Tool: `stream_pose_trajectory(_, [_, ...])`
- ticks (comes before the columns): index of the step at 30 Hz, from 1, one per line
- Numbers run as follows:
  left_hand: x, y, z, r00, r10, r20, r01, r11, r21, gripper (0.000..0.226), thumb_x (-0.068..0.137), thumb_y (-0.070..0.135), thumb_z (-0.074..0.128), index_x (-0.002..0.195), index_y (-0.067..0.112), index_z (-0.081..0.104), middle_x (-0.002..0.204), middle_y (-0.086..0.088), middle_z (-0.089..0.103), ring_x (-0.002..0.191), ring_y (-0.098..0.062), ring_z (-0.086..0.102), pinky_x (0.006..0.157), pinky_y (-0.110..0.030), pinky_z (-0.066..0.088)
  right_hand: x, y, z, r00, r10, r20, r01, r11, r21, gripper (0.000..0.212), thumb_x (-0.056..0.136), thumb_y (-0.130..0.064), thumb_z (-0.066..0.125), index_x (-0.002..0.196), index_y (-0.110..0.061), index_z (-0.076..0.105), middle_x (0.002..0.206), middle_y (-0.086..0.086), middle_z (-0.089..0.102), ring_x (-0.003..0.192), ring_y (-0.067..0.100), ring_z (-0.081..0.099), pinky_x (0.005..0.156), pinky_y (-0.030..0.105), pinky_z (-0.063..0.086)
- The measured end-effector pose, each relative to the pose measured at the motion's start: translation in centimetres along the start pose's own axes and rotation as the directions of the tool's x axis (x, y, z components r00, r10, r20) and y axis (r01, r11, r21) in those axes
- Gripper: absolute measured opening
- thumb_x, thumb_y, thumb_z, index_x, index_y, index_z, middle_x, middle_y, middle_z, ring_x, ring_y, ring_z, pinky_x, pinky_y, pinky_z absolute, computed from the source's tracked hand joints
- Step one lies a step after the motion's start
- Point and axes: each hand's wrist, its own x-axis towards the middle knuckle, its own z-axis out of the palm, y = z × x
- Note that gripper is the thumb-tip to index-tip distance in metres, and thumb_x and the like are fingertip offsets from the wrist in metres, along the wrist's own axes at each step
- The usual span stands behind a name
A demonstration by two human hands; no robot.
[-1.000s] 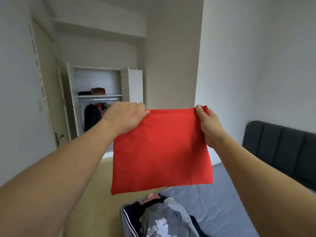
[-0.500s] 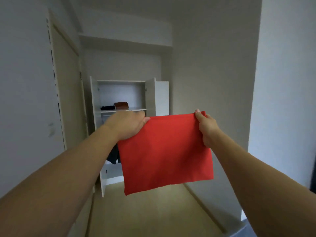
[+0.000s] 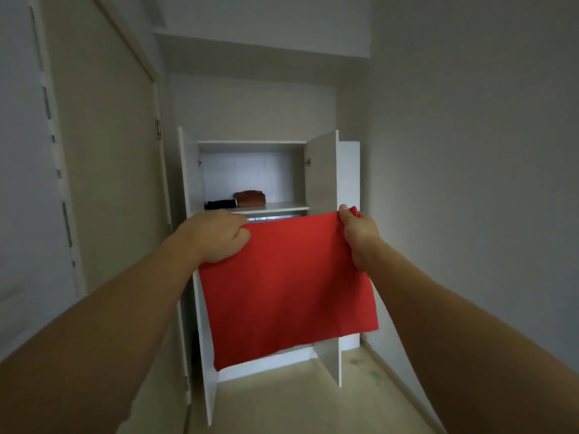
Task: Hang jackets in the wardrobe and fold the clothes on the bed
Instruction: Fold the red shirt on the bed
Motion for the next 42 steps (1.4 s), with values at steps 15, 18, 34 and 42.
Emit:
stream_pose_trajectory(15, [39.9, -27.6, 27.8, 0.993, -0.118, -0.017, 0.119, 0.983, 0.137, 0.03, 0.099, 0.036, 0.033, 0.088, 0.022, 0.056, 0.077, 0.002, 0.055, 0.071, -0.016, 0.052, 0.068, -0.031, 0.04, 47.2, 10.0, 27.0, 0.972, 0.107, 0.211, -0.151, 0.967, 0.207, 0.015, 0.085, -0.03, 0.043, 0.077, -0.02, 0.051, 0.065, 0.002, 0.05, 0.056, 0.018, 0.047, 0.057, 0.025, 0.038])
stream_pose_trajectory(18, [47.0, -33.4, 31.5, 0.974, -0.221, -0.048, 0.224, 0.972, 0.073, 0.034, 0.1, 0.034, 0.032, 0.087, 0.018, 0.059, 0.082, 0.001, 0.058, 0.077, -0.018, 0.053, 0.067, -0.031, 0.035, 56.9, 10.4, 33.1, 0.973, 0.086, 0.215, -0.126, 0.976, 0.175, 0.017, 0.085, -0.028, 0.046, 0.079, -0.017, 0.057, 0.07, 0.005, 0.052, 0.06, 0.019, 0.05, 0.059, 0.026, 0.04])
stream_pose_trajectory(34, [77.6, -62.8, 54.1, 0.854, -0.37, -0.367, 0.493, 0.802, 0.339, 0.027, 0.097, 0.02, 0.04, 0.093, 0.002, 0.06, 0.092, -0.017, 0.063, 0.083, -0.033, 0.058, 0.076, -0.039, 0.036, 95.2, 15.7, 64.0, 0.945, 0.026, 0.325, -0.038, 0.999, 0.03, 0.025, 0.103, -0.023, 0.041, 0.113, -0.005, 0.056, 0.107, 0.012, 0.064, 0.095, 0.025, 0.062, 0.072, 0.036, 0.05])
stream_pose_trajectory(42, [88.9, -72.8, 67.3, 0.851, -0.449, -0.272, 0.525, 0.724, 0.447, 0.028, 0.085, 0.013, 0.039, 0.089, 0.004, 0.065, 0.095, -0.016, 0.063, 0.092, -0.033, 0.055, 0.086, -0.042, 0.041, 111.7, 25.7, 78.1, 0.949, -0.014, 0.314, 0.126, 0.931, -0.343, 0.041, 0.101, -0.017, 0.042, 0.138, 0.0, 0.043, 0.142, 0.021, 0.045, 0.132, 0.029, 0.046, 0.094, 0.022, 0.044])
